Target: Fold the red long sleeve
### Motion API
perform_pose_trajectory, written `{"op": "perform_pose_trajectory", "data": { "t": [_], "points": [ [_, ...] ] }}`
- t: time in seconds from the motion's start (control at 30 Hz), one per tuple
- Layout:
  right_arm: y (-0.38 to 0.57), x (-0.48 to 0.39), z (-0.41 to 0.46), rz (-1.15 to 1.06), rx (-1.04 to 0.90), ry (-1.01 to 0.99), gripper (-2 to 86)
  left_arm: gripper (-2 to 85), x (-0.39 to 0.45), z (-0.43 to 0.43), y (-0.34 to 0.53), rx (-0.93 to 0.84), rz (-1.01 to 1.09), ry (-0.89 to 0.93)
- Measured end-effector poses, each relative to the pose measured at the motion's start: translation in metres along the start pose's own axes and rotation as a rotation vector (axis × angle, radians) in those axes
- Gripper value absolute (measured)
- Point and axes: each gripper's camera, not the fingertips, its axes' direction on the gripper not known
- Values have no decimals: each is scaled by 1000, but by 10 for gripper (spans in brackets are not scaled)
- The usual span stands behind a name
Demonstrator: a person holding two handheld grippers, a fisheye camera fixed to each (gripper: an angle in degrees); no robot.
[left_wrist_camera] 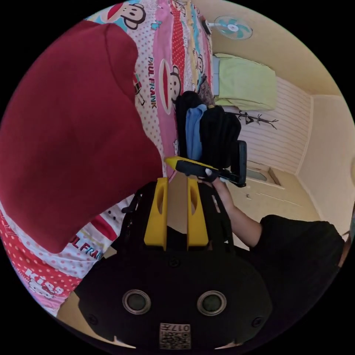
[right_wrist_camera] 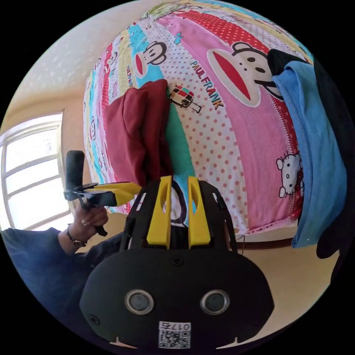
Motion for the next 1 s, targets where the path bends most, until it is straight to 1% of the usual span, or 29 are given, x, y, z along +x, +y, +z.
{"op": "perform_pose_trajectory", "data": {
  "t": [0.07, 0.1, 0.17, 0.2, 0.27, 0.3, 0.33, 0.4, 0.43, 0.47, 0.53, 0.6, 0.67, 0.7, 0.77, 0.83, 0.9, 0.97, 1.0],
  "points": [
    [-10, -4, -3, -16, 22, -112, 106, 95, 18, -28, 27, 89, 18, -155],
    [-19, -9, -4, -32, 27, -156, 122, 100, 20, -39, 36, 129, 9, -199],
    [-34, -20, -2, -58, 11, -166, 151, 116, 7, -85, 72, 299, -115, -324],
    [-44, -28, 2, -81, -9, -139, 172, 128, -1, -95, 79, 335, -152, -331],
    [-58, -35, 11, -115, -47, -86, 199, 163, -45, -123, 105, 426, -317, -338],
    [-67, -35, 20, -136, -83, -44, 210, 170, -57, -127, 110, 437, -346, -330],
    [-71, -34, 25, -144, -105, -12, 216, 174, -80, -132, 117, 453, -391, -318],
    [-84, -14, 53, -143, -216, 116, 235, 182, -111, -131, 122, 445, -452, -302],
    [-86, -6, 59, -138, -245, 112, 243, 189, -132, -122, 122, 418, -486, -250],
    [-88, 9, 63, -128, -259, 59, 253, 198, -151, -108, 118, 366, -495, -126],
    [-91, 23, 56, -131, -244, -8, 259, 203, -162, -83, 114, 328, -479, 15],
    [-96, 30, 50, -163, -292, -55, 251, 198, -155, -72, 112, 311, -474, -23],
    [-94, 32, 54, -189, -366, -68, 229, 169, -144, -72, 111, 307, -494, -88],
    [-92, 33, 59, -194, -406, -89, 207, 161, -143, -72, 110, 303, -498, -83],
    [-86, 39, 66, -163, -436, -145, 170, 108, -140, -77, 112, 279, -484, 17],
    [-79, 49, 64, -116, -394, -263, 142, 89, -134, -86, 116, 269, -455, 103],
    [-67, 63, 47, -52, -283, -465, 115, 83, -122, -101, 121, 270, -414, 172],
    [-55, 64, 28, -46, -202, -589, 106, 79, -95, -126, 123, 259, -346, 260],
    [-46, 59, 14, -58, -158, -651, 100, 78, -86, -133, 123, 253, -323, 275]
  ]
}}
